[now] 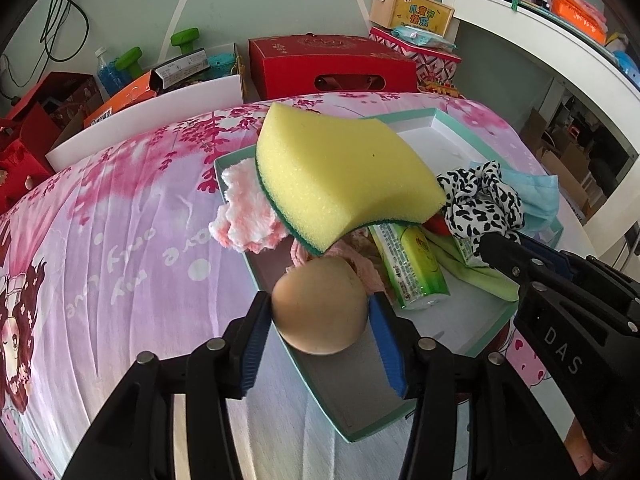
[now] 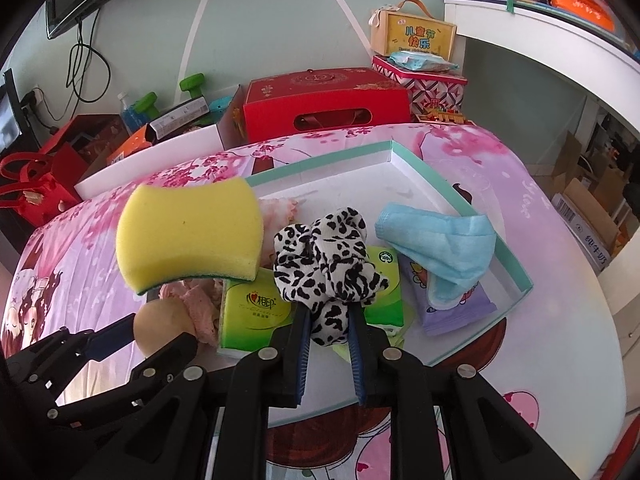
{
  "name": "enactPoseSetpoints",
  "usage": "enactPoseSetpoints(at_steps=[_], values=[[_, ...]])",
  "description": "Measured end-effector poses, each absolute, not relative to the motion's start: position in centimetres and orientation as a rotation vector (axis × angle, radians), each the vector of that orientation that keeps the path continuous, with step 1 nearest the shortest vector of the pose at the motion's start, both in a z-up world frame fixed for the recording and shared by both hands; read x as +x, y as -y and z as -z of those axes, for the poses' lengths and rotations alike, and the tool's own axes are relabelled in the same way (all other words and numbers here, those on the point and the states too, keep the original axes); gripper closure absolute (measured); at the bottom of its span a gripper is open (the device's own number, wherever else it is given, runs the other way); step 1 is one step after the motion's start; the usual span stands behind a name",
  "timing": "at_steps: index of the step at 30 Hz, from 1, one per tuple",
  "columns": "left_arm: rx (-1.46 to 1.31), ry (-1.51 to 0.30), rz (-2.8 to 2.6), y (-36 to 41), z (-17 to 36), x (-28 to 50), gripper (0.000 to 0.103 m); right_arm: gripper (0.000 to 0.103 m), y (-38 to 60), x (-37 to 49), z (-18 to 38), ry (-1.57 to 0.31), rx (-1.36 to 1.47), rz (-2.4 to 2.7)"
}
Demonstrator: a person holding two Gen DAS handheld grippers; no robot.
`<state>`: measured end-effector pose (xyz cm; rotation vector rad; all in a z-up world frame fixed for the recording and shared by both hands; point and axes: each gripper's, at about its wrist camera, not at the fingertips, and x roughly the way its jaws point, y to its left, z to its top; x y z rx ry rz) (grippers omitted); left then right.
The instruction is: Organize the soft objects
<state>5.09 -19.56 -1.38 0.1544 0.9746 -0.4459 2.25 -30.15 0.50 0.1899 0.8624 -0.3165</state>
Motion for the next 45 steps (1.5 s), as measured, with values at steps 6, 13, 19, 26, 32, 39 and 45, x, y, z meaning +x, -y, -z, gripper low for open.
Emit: enactPoseSetpoints(at_steps=[6,13,19,26,32,39,45], values=[[0.149,-0.964,0.454,19.2,0.7,4.9,0.039,0.066,30.4,2.0,-1.1,-0.861,0.192,0.338],[0.151,-0.968,0.44,18.7,0.1,4.8,0.038,0.043,30.5,1.5,-1.9,-0.851,0.183,0.359],[0.148,-0.967,0.406,17.8,-0.1,4.9,0.019,0.039,30.7,1.7,-1.5,-0.876,0.172,0.377],[0.13,-0.975,0.368,16.5,-0.1,5.4,0.019,0.026,30.4,1.8,-1.5,-0.881,0.144,0.376],[0.115,-0.987,0.32,14.7,0.0,6.0,0.018,0.016,30.2,2.0,-1.3,-0.892,0.123,0.377],[0.051,-0.998,0.218,11.6,0.5,7.0,0.008,0.001,29.7,2.2,-1.2,-0.896,0.111,0.355],[0.006,-0.986,0.145,9.9,0.5,7.4,0.008,0.0,29.0,2.4,-1.1,-0.901,0.088,0.345]])
